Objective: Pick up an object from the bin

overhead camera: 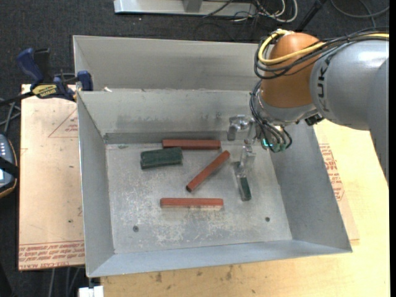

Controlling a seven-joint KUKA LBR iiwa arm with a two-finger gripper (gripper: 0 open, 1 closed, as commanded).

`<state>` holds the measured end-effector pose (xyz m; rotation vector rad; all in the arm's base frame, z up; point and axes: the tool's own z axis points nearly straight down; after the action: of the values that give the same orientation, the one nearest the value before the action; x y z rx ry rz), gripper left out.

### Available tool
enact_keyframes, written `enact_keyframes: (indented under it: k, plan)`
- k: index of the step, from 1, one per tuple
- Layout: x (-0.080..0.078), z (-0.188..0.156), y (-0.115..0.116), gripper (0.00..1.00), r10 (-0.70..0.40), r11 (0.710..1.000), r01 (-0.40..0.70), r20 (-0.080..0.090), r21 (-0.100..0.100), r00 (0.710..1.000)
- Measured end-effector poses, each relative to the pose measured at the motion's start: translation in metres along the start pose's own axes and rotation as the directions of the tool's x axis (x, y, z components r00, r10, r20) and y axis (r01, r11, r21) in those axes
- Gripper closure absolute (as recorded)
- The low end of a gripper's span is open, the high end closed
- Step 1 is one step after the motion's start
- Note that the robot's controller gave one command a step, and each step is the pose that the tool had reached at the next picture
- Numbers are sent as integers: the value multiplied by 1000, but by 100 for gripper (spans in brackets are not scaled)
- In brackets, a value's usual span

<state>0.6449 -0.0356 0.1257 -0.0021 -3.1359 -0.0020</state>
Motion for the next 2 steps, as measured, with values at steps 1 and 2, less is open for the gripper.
enact_keyframes:
  k: [1,2]
  plan:
    - [-2,-5,0,0,-1,1000,1,8,1,1000]
    - [-8,32,37,0,59,998,-59,13,0,998]
